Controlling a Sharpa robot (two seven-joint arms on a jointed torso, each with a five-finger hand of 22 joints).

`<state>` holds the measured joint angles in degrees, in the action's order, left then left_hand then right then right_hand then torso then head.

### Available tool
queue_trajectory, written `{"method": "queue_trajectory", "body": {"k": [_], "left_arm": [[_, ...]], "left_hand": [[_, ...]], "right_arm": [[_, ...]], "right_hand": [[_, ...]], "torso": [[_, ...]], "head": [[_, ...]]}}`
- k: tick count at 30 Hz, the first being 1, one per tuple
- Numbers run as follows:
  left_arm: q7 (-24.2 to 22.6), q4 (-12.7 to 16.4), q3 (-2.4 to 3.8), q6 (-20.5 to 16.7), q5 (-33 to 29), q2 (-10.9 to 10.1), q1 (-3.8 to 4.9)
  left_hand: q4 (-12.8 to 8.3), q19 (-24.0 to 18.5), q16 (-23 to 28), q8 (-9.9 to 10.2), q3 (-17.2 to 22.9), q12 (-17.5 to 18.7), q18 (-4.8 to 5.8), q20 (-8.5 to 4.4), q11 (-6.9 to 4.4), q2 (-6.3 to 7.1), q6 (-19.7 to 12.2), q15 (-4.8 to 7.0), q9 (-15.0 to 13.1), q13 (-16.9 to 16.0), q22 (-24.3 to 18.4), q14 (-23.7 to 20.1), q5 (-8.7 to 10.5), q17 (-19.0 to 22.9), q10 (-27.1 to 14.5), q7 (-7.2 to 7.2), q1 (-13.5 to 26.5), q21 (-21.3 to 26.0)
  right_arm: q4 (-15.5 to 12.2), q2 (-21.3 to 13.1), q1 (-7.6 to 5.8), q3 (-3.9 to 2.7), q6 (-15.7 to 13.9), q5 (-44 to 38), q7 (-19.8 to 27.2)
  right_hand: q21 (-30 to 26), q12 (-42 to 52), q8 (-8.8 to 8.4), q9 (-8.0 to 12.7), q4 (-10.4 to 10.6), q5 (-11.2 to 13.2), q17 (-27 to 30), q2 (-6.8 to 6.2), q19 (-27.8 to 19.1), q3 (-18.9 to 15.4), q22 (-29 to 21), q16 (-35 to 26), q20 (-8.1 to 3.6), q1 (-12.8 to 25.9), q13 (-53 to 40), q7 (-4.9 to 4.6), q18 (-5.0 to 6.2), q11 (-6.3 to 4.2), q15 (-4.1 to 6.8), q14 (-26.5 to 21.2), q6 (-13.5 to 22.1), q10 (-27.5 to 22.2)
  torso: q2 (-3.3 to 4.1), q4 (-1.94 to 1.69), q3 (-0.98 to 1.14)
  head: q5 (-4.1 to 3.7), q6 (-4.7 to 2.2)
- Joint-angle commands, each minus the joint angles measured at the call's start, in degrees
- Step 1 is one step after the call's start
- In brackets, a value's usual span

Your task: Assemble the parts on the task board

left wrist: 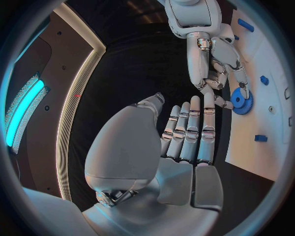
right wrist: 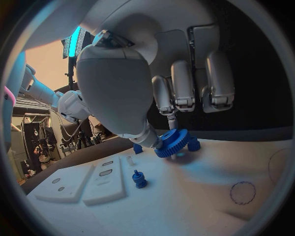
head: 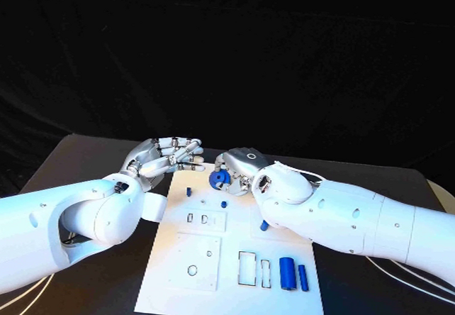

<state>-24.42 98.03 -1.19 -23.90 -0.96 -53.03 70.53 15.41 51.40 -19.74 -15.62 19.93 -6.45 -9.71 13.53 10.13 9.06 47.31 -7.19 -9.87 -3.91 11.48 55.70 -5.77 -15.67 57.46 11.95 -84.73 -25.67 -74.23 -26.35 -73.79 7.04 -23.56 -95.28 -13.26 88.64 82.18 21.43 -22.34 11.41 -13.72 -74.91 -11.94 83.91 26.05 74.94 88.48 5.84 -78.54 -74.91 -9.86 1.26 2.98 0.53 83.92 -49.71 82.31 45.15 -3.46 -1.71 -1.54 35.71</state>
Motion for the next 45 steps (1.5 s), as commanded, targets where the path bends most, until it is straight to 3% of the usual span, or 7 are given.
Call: {"method": "queue_trajectory", "body": {"k": [1,45], "left_arm": [[-0.3,0.1,0.06,1.0,0.2,0.1,0.08],[-0.3,0.0,0.06,1.0,0.2,0.2,0.08]], "left_hand": [[0.0,0.2,-0.2,0.0,0.5,0.1,-0.71,-0.19,-0.05,0.28,0.1,-0.21,0.0,0.0,0.1,-0.1,0.33,-0.1,0.4,1.09,-0.2,-0.3],[-0.1,0.0,-0.2,0.1,0.7,0.3,-0.69,-0.21,-0.01,0.36,0.0,-0.24,0.0,0.0,0.2,-0.2,0.39,-0.2,0.4,1.13,-0.2,-0.5]], "right_arm": [[0.5,-0.2,0.5,0.33,2.6,-1.0,-0.9],[-1.2,-1.4,0.97,0.34,-1.7,-1.8,-2.3]], "right_hand": [[0.1,0.3,0.12,-0.1,0.1,0.0,-11.4,0.64,4.7,0.4,13.4,0.3,-0.33,0.2,-5.7,2.18,-0.76,0.07,0.28,5.3,-2.5,0.3],[0.2,-0.1,-0.42,0.2,0.4,0.3,-11.1,0.13,4.8,0.5,13.6,0.3,-0.31,1.2,-5.4,2.02,-0.81,0.19,0.21,5.2,-2.2,0.0]], "torso": [[-0.03,0.08,0.0],[-0.01,0.01,0.02]], "head": [[0.1,0.08],[0.32,0.03]]}}
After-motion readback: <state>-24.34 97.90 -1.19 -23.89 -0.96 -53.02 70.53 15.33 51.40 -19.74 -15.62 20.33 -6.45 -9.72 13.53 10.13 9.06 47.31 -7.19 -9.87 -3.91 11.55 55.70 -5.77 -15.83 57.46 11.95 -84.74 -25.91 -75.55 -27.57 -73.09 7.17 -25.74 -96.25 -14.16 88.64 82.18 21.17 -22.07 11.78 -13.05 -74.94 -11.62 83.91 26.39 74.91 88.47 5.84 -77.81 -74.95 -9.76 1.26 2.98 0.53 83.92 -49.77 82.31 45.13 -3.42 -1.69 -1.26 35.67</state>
